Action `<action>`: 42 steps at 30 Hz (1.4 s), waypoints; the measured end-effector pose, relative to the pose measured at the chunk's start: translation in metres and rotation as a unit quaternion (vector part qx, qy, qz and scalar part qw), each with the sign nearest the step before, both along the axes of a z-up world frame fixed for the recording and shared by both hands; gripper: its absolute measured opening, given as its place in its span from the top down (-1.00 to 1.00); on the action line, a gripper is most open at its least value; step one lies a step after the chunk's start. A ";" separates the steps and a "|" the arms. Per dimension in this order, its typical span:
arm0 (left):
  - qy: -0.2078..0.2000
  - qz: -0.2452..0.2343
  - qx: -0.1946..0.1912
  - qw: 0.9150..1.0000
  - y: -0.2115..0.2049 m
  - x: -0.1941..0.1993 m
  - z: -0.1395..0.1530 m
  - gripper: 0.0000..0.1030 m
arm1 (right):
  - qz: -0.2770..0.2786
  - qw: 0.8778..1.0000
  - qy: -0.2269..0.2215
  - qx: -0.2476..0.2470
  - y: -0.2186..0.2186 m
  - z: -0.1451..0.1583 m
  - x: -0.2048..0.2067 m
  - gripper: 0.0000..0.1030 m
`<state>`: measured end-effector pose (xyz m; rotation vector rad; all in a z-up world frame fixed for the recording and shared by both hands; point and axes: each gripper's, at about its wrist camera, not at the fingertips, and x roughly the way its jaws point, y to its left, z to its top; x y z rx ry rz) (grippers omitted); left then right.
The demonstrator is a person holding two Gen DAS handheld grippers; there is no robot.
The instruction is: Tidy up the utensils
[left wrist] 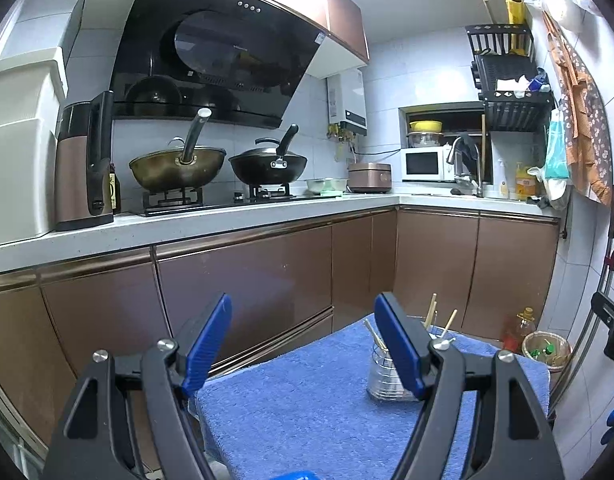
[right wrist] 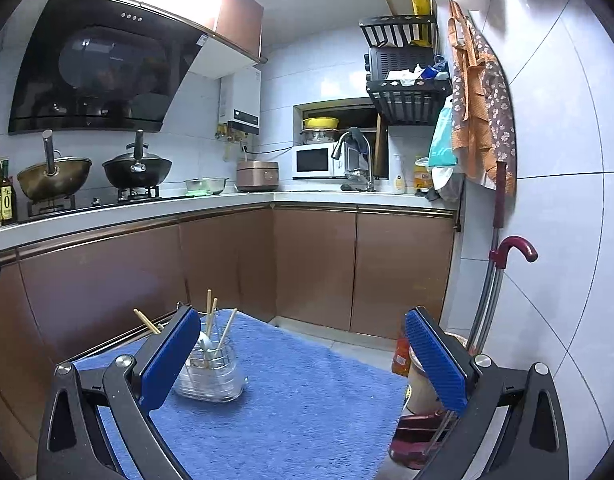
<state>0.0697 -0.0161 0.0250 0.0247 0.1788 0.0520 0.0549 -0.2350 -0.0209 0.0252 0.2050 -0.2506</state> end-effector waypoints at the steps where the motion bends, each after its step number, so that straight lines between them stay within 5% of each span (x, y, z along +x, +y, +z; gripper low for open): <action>1: 0.001 0.000 0.001 1.000 -0.001 0.000 -0.001 -0.41 | -0.001 1.000 0.000 0.000 -0.001 0.000 0.000 -1.00; 42: 0.024 -0.008 0.000 1.000 -0.009 0.009 -0.016 -0.41 | 0.029 0.999 0.013 0.032 -0.012 -0.014 0.013 -1.00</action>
